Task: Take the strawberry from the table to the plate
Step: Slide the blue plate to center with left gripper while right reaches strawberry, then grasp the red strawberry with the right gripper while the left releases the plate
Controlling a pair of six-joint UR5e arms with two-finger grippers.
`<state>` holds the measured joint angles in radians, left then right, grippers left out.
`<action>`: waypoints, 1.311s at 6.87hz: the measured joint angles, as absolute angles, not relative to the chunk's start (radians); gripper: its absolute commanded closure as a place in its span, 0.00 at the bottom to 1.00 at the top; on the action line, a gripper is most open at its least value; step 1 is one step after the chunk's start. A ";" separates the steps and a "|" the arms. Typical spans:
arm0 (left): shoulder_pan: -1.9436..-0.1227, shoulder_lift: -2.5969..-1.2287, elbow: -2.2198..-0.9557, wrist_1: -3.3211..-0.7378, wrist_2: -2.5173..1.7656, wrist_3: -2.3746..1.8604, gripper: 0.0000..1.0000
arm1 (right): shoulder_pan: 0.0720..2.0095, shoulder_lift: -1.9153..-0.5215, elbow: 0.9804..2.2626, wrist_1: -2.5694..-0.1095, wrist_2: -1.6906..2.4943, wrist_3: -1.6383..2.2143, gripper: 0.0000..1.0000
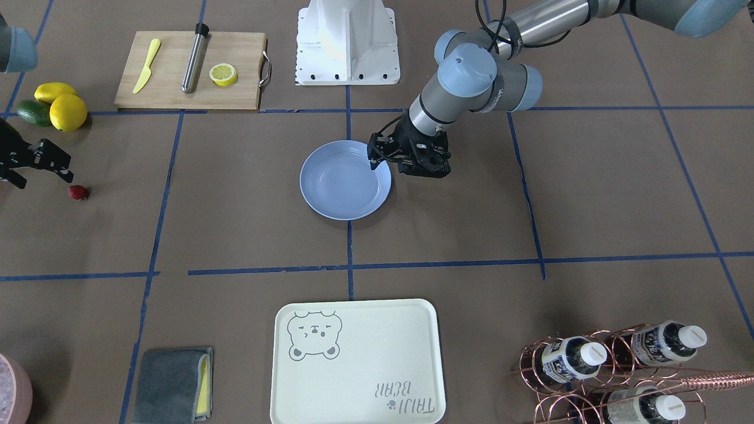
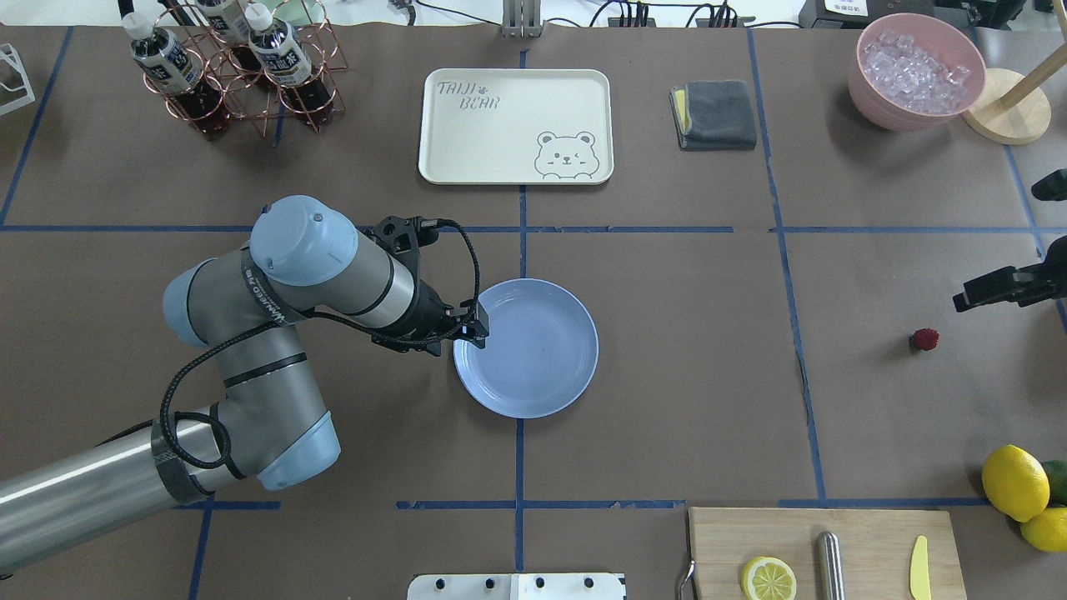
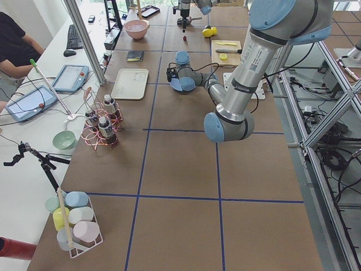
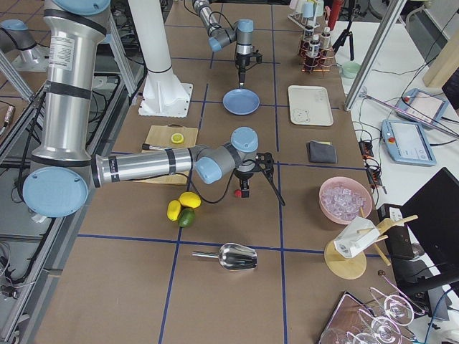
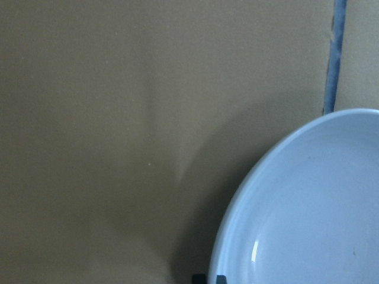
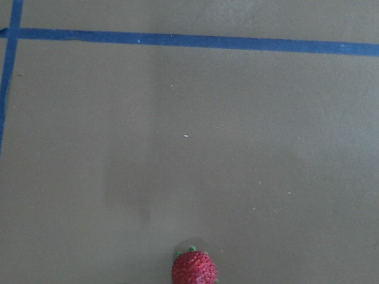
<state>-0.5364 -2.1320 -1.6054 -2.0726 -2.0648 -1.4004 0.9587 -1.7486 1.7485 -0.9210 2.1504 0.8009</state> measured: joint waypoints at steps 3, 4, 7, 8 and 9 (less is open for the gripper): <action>-0.537 -2.128 -1.608 -2.072 -2.063 -1.401 0.28 | 0.876 -1.745 1.696 -0.860 2.097 0.877 0.12; -0.537 -2.127 -1.608 -2.072 -2.063 -1.401 0.28 | 0.870 -1.742 1.691 -0.859 2.094 0.880 0.14; -0.537 -2.119 -1.607 -2.073 -2.064 -1.399 0.28 | 0.864 -1.738 1.685 -0.859 2.073 0.882 0.33; -0.537 -2.117 -1.607 -2.073 -2.064 -1.398 0.28 | 0.862 -1.732 1.680 -0.859 2.071 0.882 0.61; -0.537 -2.116 -1.608 -2.073 -2.064 -1.398 0.28 | 0.862 -1.724 1.676 -0.860 2.070 0.882 0.86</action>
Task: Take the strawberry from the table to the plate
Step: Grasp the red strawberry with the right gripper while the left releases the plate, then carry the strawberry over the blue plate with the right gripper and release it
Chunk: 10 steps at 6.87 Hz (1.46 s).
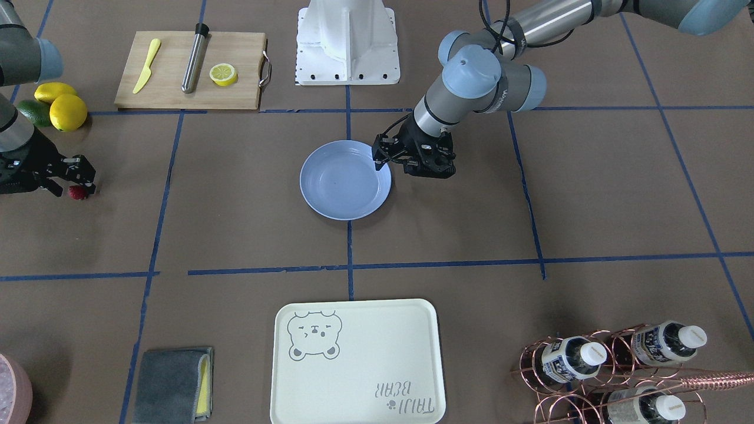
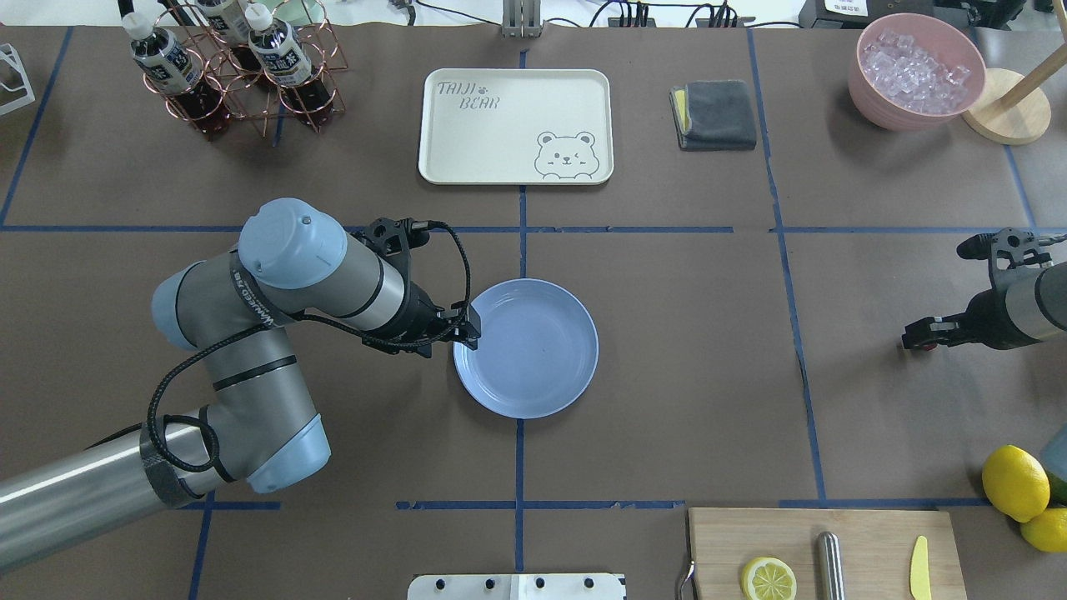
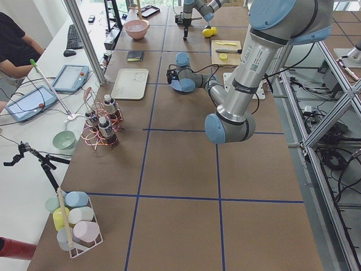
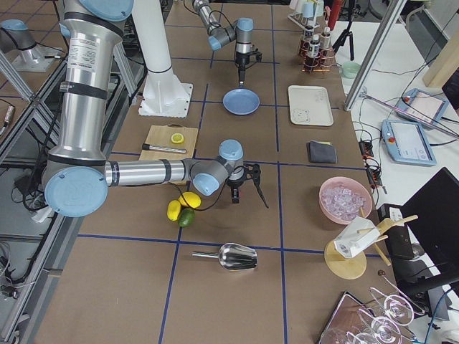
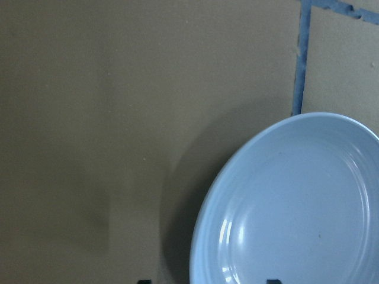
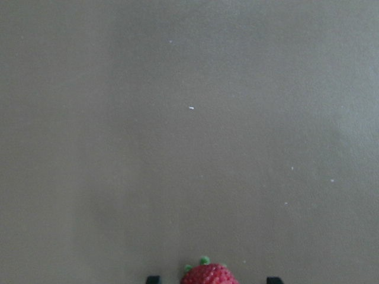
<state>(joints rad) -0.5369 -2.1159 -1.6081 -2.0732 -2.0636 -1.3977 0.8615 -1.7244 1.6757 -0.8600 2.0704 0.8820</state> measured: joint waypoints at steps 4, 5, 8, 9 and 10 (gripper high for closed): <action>-0.547 -2.113 -1.619 -2.072 -2.064 -1.397 0.29 | 0.864 -1.720 1.709 -0.864 2.075 0.894 1.00; -0.570 -2.094 -1.646 -2.069 -2.067 -1.394 0.30 | 0.860 -1.702 1.769 -0.881 2.080 0.952 1.00; -0.656 -1.979 -1.756 -2.065 -2.074 -1.284 0.28 | 0.724 -1.431 1.837 -0.949 2.063 1.370 1.00; -0.685 -1.957 -1.769 -2.065 -2.074 -1.253 0.27 | 0.644 -1.303 1.837 -1.026 2.008 1.491 1.00; -0.709 -1.934 -1.785 -2.065 -2.074 -1.238 0.27 | 0.548 -1.164 1.831 -1.148 1.909 1.588 1.00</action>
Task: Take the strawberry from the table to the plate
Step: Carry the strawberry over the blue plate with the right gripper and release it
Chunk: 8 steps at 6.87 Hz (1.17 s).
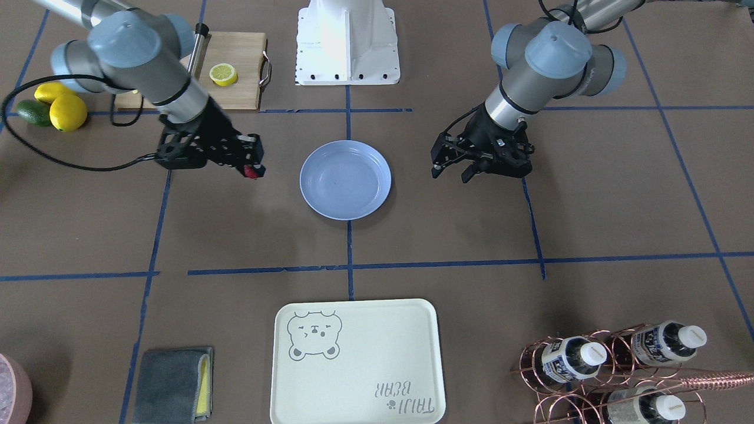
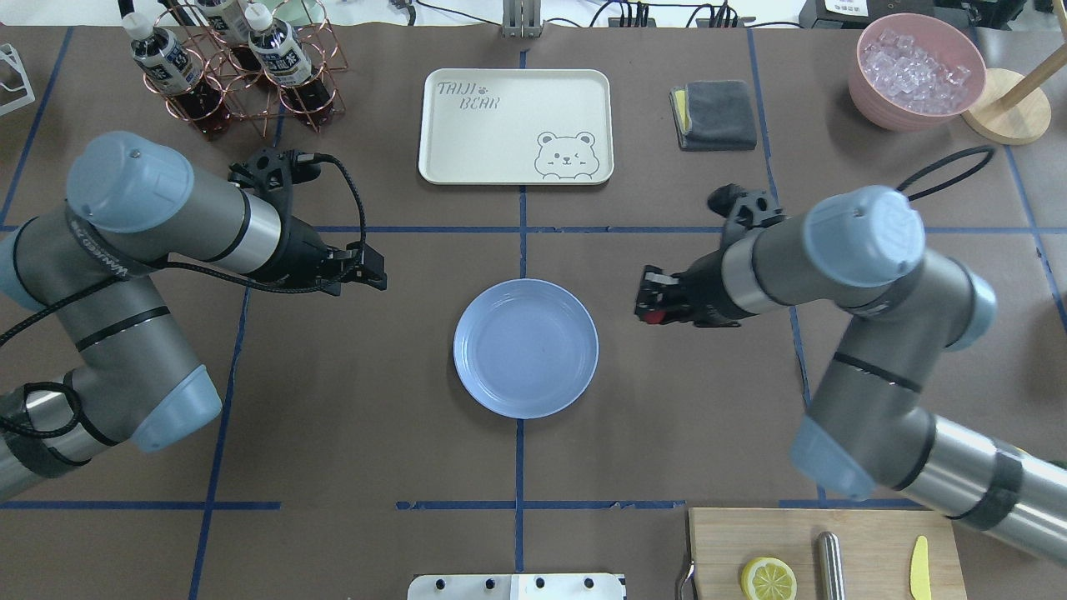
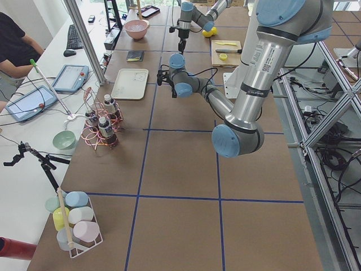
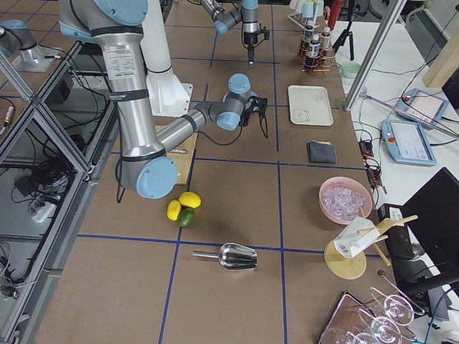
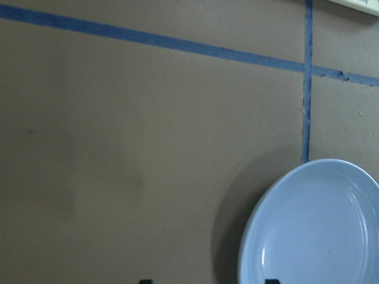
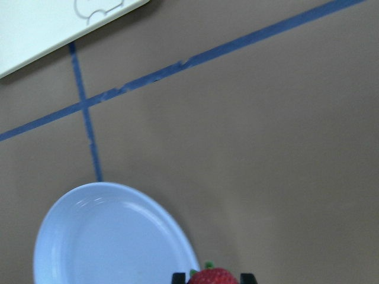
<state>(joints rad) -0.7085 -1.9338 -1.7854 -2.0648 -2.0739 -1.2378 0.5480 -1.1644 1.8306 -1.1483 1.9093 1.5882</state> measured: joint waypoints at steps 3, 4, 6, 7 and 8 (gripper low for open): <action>-0.777 -1.873 -1.817 -2.065 -2.073 -1.188 0.22 | 0.425 -0.903 1.691 -1.376 1.752 1.668 1.00; -0.786 -1.859 -1.826 -2.064 -2.072 -1.175 0.11 | 0.417 -0.861 1.627 -1.388 1.732 1.670 1.00; -0.788 -1.851 -1.834 -2.063 -2.067 -1.171 0.08 | 0.407 -0.831 1.555 -1.396 1.712 1.662 1.00; -0.789 -1.851 -1.835 -2.063 -2.066 -1.172 0.07 | 0.398 -0.831 1.540 -1.397 1.707 1.660 1.00; -0.788 -1.850 -1.835 -2.062 -2.065 -1.172 0.06 | 0.389 -0.831 1.528 -1.397 1.702 1.659 1.00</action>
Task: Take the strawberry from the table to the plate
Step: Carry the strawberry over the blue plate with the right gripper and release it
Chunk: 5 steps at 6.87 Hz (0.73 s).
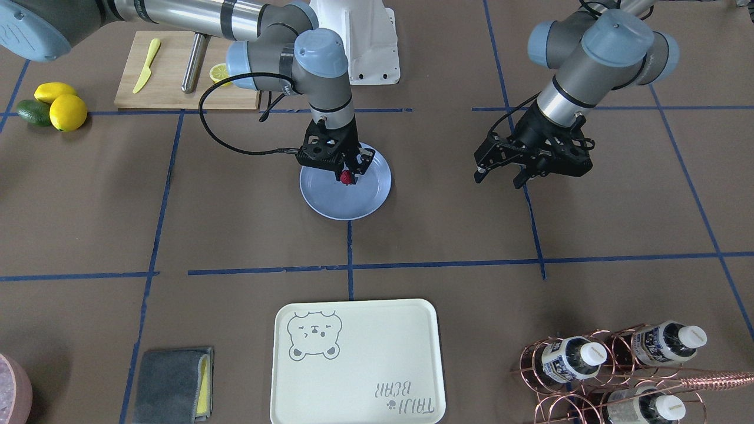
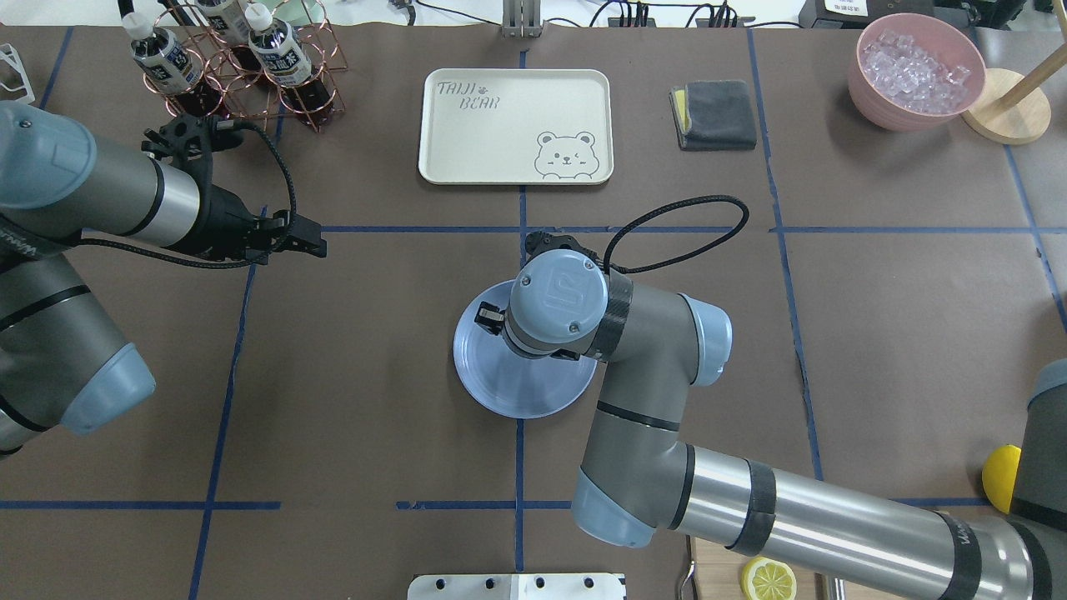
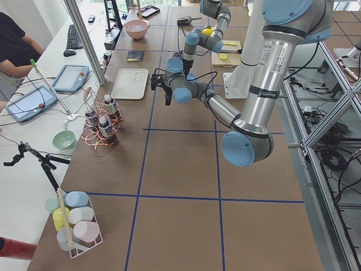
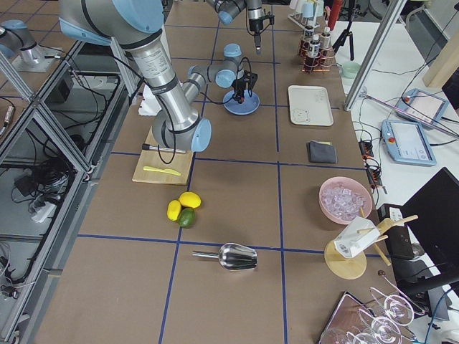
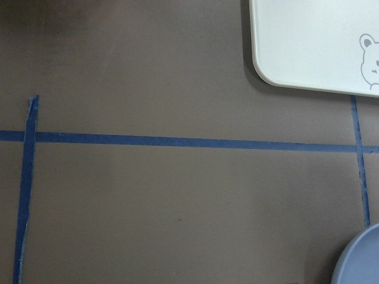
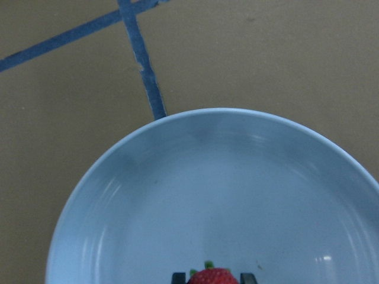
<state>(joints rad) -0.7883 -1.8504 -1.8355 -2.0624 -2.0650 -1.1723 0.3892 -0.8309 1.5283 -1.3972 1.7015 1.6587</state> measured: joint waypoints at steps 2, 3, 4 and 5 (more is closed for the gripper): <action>-0.785 -1.851 -1.834 -2.060 -2.064 -1.174 0.05 | 0.383 -0.829 1.516 -1.397 1.694 1.657 0.71; -0.784 -1.851 -1.834 -2.060 -2.063 -1.175 0.05 | 0.383 -0.829 1.515 -1.397 1.693 1.656 0.01; -0.784 -1.852 -1.833 -2.060 -2.064 -1.175 0.05 | 0.383 -0.828 1.514 -1.397 1.689 1.655 0.00; -0.783 -1.853 -1.833 -2.060 -2.064 -1.175 0.05 | 0.383 -0.828 1.514 -1.397 1.682 1.653 0.00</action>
